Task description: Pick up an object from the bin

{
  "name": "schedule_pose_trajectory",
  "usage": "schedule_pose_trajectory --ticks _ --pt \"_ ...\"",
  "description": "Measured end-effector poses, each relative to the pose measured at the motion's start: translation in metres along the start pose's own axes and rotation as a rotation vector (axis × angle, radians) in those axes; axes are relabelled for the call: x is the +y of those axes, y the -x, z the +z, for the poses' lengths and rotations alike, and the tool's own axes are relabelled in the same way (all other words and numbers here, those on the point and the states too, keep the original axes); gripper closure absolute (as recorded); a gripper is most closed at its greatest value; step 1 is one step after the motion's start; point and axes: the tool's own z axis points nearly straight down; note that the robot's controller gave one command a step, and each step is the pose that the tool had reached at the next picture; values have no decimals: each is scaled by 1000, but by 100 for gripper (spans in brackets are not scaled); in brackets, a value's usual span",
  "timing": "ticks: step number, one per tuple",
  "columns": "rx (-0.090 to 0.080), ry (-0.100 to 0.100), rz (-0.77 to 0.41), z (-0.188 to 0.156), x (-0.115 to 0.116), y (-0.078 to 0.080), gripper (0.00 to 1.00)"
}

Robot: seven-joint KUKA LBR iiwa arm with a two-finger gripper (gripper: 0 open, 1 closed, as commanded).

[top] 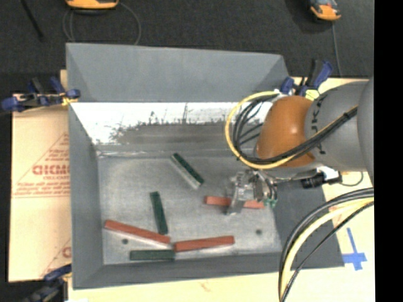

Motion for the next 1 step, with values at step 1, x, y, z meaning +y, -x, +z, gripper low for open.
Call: schedule_pose_trajectory --ticks 1 --pt "0 0 0 -7 0 1 100"
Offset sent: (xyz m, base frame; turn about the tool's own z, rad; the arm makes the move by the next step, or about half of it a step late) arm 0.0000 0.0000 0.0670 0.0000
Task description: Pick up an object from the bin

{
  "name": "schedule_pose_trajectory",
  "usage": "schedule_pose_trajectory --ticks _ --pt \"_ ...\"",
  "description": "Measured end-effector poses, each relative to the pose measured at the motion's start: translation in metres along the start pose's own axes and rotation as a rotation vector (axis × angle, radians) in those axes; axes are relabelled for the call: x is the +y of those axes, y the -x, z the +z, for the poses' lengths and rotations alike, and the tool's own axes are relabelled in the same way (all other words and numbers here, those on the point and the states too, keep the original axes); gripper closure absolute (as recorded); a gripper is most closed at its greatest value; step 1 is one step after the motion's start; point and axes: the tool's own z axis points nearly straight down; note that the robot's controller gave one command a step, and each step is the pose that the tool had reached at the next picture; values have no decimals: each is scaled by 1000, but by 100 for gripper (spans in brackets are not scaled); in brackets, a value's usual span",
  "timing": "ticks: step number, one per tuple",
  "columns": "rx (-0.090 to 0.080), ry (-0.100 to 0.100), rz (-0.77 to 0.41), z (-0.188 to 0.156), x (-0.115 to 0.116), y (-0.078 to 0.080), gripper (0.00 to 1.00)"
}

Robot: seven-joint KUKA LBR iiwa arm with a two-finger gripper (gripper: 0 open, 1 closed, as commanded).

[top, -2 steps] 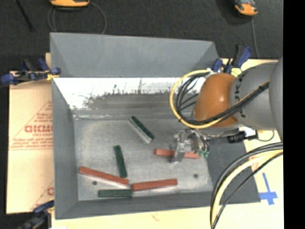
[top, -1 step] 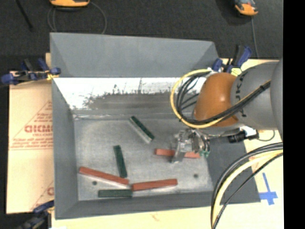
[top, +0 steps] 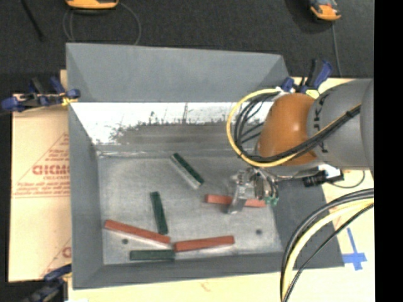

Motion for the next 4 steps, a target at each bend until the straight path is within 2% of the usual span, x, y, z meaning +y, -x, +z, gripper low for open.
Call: schedule_pose_trajectory --ticks 1,4 --pt "4 0 -1 -8 0 -1 100" --pt "-2 1 -2 -43 0 1 100"
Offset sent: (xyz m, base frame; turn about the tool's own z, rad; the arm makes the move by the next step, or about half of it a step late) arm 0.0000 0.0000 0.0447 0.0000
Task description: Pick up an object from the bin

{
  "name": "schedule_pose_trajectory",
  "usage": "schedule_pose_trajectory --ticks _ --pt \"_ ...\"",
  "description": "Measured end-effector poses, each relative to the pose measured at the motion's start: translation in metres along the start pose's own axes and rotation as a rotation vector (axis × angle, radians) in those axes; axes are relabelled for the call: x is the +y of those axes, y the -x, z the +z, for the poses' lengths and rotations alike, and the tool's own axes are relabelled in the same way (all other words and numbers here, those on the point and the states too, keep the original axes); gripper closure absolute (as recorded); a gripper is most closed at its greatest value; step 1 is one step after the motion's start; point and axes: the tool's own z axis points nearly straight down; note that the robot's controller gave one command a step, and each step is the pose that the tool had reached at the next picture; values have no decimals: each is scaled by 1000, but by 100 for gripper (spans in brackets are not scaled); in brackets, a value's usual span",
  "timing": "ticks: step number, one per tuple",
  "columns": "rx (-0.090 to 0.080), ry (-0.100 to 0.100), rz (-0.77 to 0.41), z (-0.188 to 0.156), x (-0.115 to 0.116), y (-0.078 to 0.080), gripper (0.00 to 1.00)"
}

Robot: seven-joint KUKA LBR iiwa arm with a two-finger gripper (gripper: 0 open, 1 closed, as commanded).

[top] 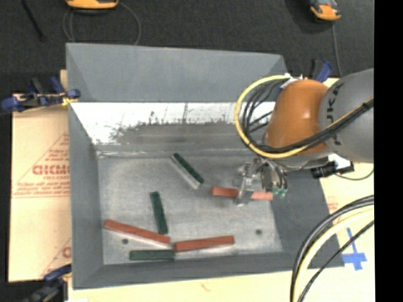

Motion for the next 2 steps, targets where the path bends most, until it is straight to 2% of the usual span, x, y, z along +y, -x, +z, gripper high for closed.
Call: schedule_pose_trajectory --ticks 2 --pt "-1 0 -1 -9 0 1 100"
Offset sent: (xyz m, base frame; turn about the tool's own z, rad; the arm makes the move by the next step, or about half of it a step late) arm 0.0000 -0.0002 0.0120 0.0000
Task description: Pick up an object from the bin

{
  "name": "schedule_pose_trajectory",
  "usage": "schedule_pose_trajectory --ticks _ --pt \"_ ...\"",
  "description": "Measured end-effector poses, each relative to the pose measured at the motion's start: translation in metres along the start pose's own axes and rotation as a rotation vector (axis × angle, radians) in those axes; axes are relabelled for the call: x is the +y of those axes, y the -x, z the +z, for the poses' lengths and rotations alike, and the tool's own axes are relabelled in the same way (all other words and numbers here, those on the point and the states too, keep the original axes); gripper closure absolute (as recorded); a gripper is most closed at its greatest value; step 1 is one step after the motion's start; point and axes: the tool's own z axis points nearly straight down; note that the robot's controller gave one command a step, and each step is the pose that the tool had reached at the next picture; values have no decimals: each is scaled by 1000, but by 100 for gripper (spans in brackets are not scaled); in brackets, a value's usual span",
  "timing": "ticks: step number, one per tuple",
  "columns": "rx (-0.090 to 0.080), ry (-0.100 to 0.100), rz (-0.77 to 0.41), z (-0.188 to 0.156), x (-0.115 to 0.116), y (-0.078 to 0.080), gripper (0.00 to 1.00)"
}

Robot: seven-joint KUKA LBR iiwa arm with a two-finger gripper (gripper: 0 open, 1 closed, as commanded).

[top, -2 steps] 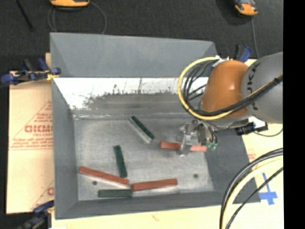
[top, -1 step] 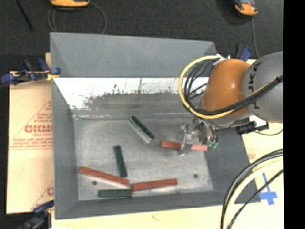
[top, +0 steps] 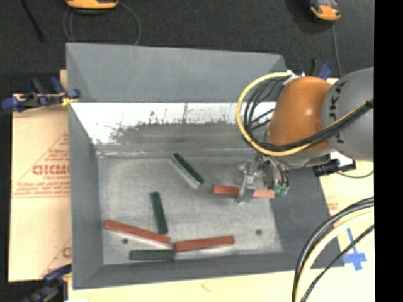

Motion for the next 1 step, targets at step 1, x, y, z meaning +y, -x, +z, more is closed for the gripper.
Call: schedule_pose_trajectory --ticks 1 --pt "4 0 0 -5 0 -1 100"
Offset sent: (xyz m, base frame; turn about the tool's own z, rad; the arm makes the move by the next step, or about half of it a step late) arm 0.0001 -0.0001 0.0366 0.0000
